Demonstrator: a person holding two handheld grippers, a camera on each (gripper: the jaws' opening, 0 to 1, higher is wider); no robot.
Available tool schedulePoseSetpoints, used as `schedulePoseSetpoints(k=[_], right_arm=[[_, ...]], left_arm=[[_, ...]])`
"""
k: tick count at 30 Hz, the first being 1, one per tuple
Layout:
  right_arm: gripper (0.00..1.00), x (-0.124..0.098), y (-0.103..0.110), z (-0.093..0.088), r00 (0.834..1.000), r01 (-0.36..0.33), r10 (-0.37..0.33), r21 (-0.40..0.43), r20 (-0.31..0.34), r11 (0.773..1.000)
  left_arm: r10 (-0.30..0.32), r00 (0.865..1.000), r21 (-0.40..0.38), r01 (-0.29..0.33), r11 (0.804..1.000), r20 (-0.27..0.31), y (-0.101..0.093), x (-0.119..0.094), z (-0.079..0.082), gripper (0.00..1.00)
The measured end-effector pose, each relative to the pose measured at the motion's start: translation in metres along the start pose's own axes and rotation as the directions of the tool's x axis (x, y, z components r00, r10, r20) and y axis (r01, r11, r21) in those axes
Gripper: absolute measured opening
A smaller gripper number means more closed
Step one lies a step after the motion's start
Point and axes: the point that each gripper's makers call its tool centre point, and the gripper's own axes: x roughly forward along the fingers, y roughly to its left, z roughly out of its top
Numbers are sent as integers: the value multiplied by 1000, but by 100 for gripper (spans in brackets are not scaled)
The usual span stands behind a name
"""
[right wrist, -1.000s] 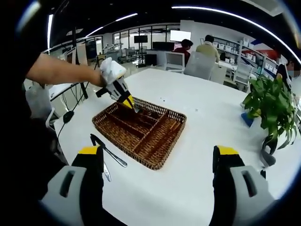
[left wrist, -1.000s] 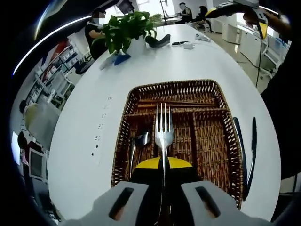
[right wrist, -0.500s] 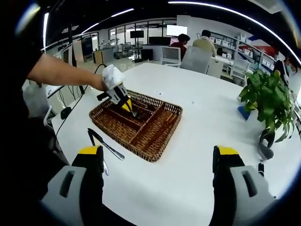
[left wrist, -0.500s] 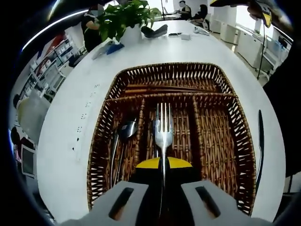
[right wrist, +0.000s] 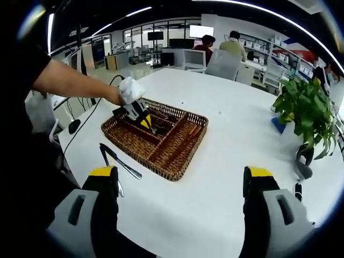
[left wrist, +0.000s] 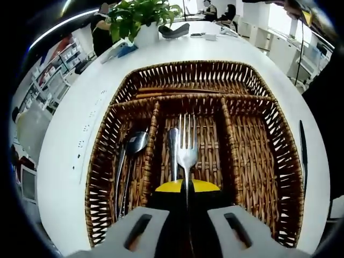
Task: Arrange the knives, forks, and spoons in their matching storage slots by inserting each utensil handle-first until every utensil is classified and aligned in the correct compartment
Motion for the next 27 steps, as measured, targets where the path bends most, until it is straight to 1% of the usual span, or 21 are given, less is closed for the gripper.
schedulePoseSetpoints(k=[1, 2, 3, 5, 6, 7, 8, 10, 12, 15, 17, 18, 19, 20, 21, 22, 23, 24, 25, 27], right_arm=[[100, 0, 0, 1, 1000, 0, 0, -1, -1, 1000], [100, 0, 0, 2, 1000, -1, 1, -1, 2, 1000], [100, 1, 0, 2, 1000, -2, 2, 0, 3, 1000], [100, 1, 0, 4, 1000, -3, 3, -5, 1, 1000], [100, 2, 1, 5, 1000, -5, 5, -10, 1, 1000], [100, 3, 2, 7, 1000, -8, 8, -11, 5, 1000], [100, 4, 2, 8, 1000, -11, 11, -12, 6, 1000], [100, 6, 4, 13, 1000, -17, 17, -20, 11, 1000], [100, 8, 5, 19, 999, -25, 25, -25, 20, 999], [100, 10, 7, 29, 999, -28, 29, -33, 41, 999], [100, 12, 10, 33, 998, -35, 37, -36, 53, 999], [100, 13, 11, 34, 998, -39, 41, -40, 55, 998], [100, 14, 12, 35, 998, -42, 44, -46, 55, 998], [100, 15, 13, 35, 998, -42, 45, -52, 53, 998], [100, 15, 13, 37, 997, -46, 49, -59, 57, 997], [100, 15, 14, 39, 997, -50, 53, -60, 61, 997], [100, 16, 15, 42, 996, -54, 59, -61, 69, 997], [100, 16, 16, 45, 995, -57, 61, -65, 73, 996], [100, 17, 17, 49, 995, -59, 65, -73, 81, 996], [100, 18, 19, 53, 993, -64, 71, -77, 90, 995]], left_arm=[[-5, 1000, 4, 4, 1000, 25, -1, 1, 4, 2], [0, 999, 2, 0, 1000, 33, -2, 2, 6, 2], [18, 999, 34, -19, 999, 29, 0, 3, 6, 2], [-3, 1000, 28, 2, 1000, 23, -5, 4, 7, 3], [21, 1000, 59, -22, 998, 22, -2, 3, 8, 3], [44, 999, 78, -44, 996, 7, 0, 1, 8, 6], [42, 999, 81, -43, 996, 13, -1, -1, 10, 8], [26, 999, 33, -27, 999, 37, -2, -8, 15, 11], [63, 997, 51, -66, 997, 46, 4, -18, 18, 14], [90, 993, 15, -91, 996, 72, 7, -30, 19, 23], [128, 987, -12, -127, 992, 102, 10, -43, 21, 30], [141, 983, -46, -136, 990, 115, 10, -49, 21, 32], [133, 982, -109, -119, 987, 133, 6, -56, 22, 33], [132, 978, -144, -109, 983, 159, 4, -62, 25, 34], [174, 964, -149, -146, 978, 199, 6, -74, 29, 37], [199, 958, -146, -170, 974, 207, 9, -79, 30, 43], [237, 946, -158, -206, 966, 219, 12, -87, 30, 48], [273, 931, -202, -227, 953, 243, 11, -99, 30, 54], [303, 913, -235, -242, 941, 272, 10, -112, 32, 61], [362, 884, -268, -286, 920, 297, 9, -131, 32, 72]])
